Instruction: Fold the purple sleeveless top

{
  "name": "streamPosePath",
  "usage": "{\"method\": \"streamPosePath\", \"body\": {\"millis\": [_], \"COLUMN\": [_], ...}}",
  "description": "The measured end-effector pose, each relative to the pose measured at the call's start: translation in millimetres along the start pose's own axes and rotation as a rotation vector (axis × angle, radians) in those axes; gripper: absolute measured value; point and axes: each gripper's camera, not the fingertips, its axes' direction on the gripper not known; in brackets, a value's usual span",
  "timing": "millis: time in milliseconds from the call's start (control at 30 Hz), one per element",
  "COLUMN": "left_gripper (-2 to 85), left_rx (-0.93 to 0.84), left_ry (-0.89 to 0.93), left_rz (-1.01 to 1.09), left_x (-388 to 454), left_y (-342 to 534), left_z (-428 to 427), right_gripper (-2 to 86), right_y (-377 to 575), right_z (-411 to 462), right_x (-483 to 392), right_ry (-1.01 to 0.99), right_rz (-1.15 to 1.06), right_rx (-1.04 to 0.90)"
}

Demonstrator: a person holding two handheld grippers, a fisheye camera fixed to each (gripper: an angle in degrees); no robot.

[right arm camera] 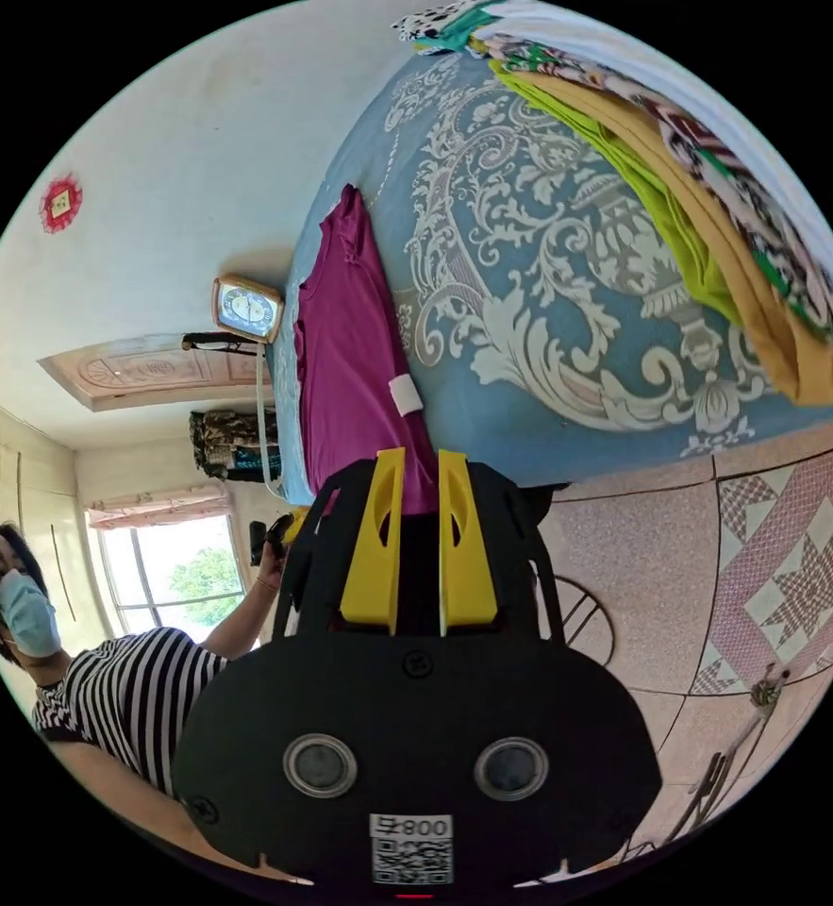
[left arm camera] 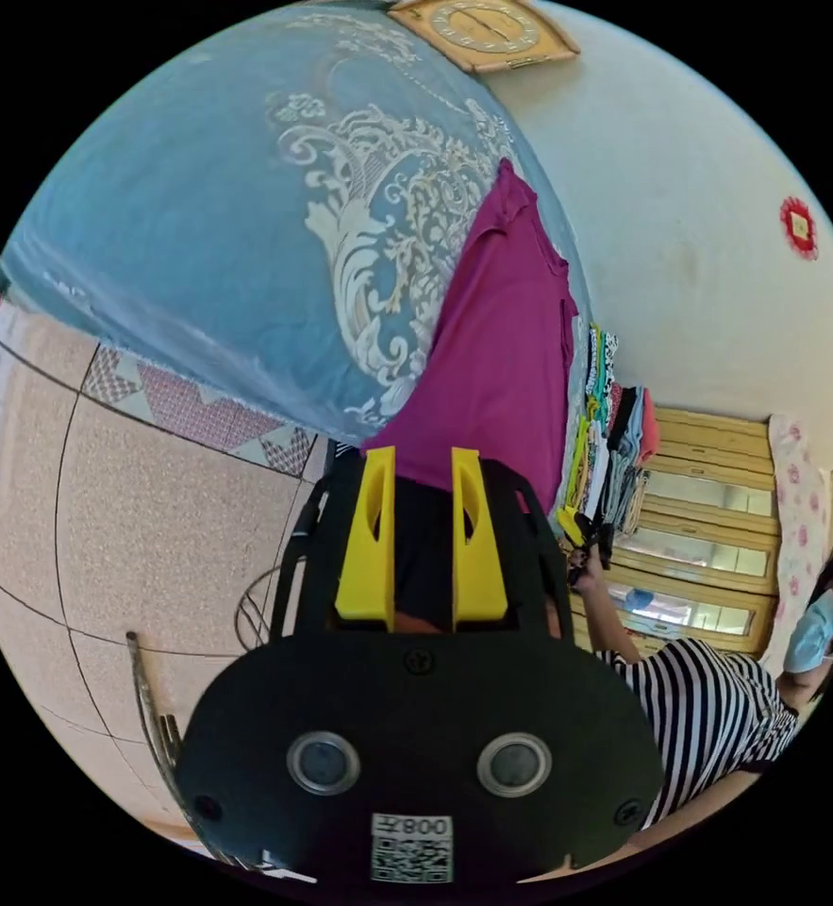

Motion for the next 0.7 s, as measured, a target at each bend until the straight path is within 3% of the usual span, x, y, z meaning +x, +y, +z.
{"method": "streamPosePath", "body": {"millis": [167,700], "left_gripper": [10.0,12.2], "left_rx": [0.03,0.032], "left_ry": [0.125,0.134], "left_rz": [-0.12,-0.113], "left_x": [-63,-173], "left_y": [33,97], "left_z": [-9,-32], "right_gripper": [8.7,8.8], "right_y": [27,79], "right_z": [-10,-25], "right_x": [22,46], "right_ry": [-0.052,-0.108], "right_rz": [0.033,0.081], "right_rx": [-0.015,-0.082]}}
